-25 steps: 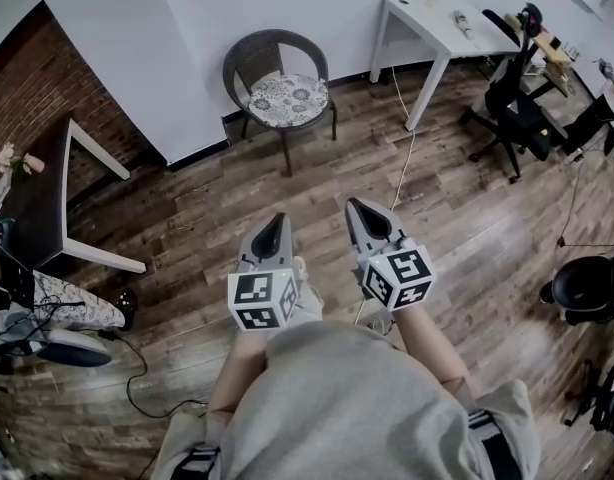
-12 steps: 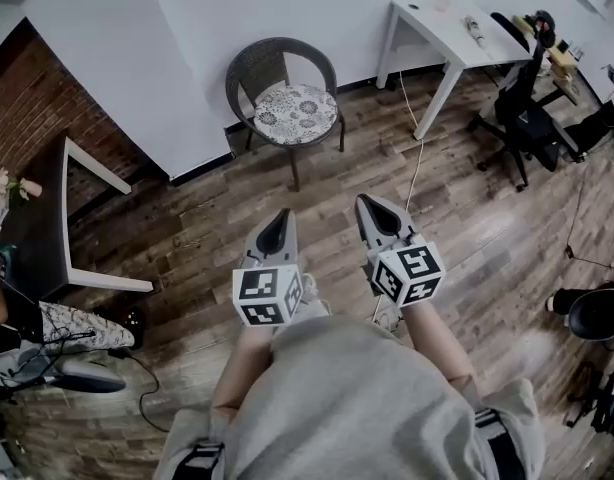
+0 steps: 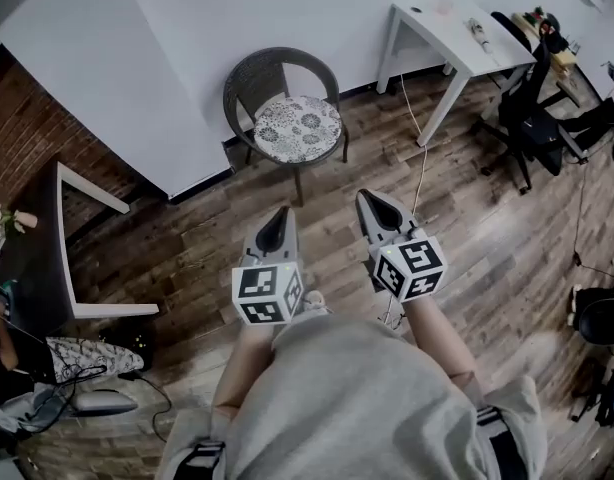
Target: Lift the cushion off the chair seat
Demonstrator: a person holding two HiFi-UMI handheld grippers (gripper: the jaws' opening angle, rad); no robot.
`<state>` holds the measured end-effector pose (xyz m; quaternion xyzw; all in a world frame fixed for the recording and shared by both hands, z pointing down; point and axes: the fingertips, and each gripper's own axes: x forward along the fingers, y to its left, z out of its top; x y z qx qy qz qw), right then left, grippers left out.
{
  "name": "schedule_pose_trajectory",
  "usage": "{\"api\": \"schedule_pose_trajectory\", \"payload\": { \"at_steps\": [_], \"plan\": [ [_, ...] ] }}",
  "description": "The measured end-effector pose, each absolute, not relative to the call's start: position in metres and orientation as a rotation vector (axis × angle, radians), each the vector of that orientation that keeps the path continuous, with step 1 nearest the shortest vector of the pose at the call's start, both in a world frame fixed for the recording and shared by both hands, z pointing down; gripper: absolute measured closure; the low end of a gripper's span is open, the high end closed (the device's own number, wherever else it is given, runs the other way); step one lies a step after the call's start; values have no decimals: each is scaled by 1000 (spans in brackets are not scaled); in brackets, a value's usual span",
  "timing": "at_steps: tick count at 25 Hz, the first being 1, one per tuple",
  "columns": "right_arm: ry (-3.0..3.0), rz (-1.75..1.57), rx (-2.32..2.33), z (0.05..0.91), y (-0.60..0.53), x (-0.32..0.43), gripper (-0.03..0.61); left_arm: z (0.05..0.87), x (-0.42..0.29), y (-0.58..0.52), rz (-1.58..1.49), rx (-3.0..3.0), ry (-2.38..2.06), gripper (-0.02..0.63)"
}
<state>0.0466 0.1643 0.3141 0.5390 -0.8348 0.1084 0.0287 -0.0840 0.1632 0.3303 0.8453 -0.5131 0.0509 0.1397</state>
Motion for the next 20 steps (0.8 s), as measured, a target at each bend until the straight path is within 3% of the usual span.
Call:
{"api": "schedule_pose_trajectory", "payload": {
  "at_steps": [20],
  "plan": [
    [-2530, 338, 1672, 332, 40, 24, 578, 351, -106, 39, 185, 2453, -1428, 598]
  ]
}}
